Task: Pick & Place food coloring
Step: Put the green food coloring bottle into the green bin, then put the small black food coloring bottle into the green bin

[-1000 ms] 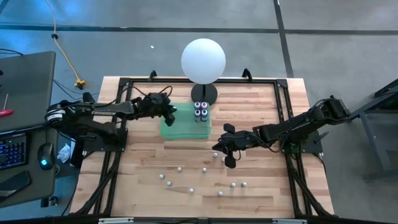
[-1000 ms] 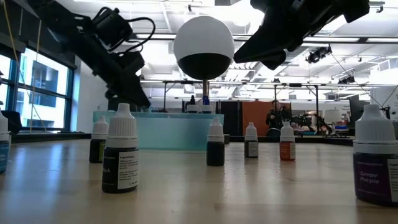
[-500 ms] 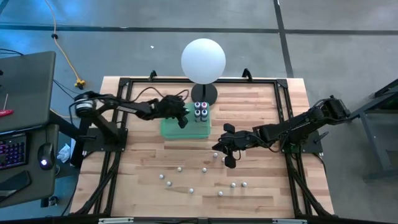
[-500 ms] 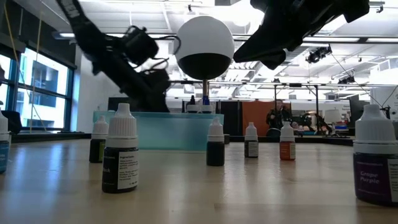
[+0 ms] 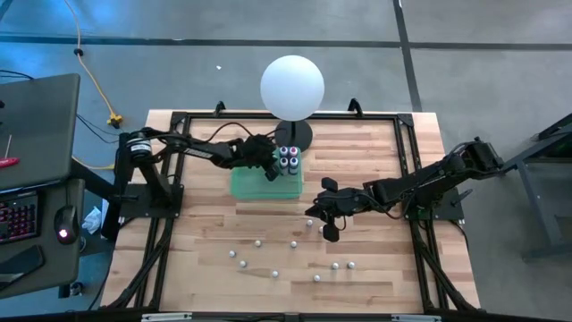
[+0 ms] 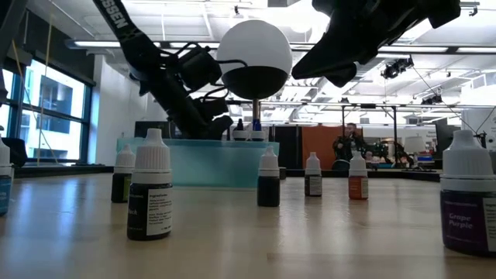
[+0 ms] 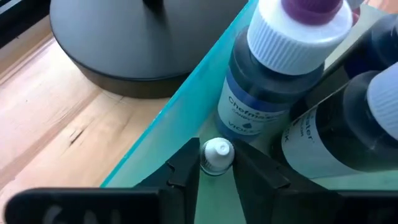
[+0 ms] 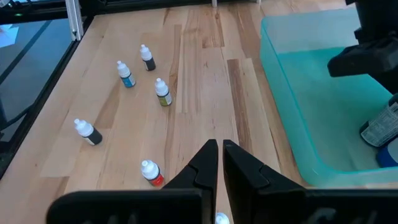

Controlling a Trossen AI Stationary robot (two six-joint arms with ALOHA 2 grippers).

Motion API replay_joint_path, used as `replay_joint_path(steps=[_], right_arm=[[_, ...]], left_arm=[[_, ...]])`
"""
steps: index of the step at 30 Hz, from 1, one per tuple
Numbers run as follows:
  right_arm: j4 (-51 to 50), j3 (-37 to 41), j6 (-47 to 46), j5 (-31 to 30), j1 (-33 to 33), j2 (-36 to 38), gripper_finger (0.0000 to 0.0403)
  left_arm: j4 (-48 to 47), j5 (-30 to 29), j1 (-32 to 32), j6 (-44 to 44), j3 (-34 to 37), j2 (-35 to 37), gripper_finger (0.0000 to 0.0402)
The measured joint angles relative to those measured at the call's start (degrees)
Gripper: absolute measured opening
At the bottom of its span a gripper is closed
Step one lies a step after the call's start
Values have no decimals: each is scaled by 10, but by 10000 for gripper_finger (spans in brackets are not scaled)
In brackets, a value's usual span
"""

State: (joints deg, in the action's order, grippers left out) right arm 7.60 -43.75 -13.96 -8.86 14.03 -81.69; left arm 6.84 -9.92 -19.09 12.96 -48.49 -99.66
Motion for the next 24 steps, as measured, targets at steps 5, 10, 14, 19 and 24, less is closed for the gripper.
replay_joint_path(steps=[5, 10, 14, 19, 24], right_arm=[[0, 0, 0, 0, 0, 0, 16], [7, 0, 20, -2, -2, 0, 16], [24, 0, 39, -25, -2, 0, 16], [51, 0, 35, 4, -2, 0, 16], [53, 0, 35, 31, -1, 0, 21]], left_arm=[[0, 3, 0, -4, 0, 0, 124], [-19, 34, 0, -9, 0, 31, 128], [-66, 36, 0, -9, 0, 101, 128], [-146, 95, 0, -17, 0, 216, 129], [-223, 188, 1, -24, 0, 311, 129]])
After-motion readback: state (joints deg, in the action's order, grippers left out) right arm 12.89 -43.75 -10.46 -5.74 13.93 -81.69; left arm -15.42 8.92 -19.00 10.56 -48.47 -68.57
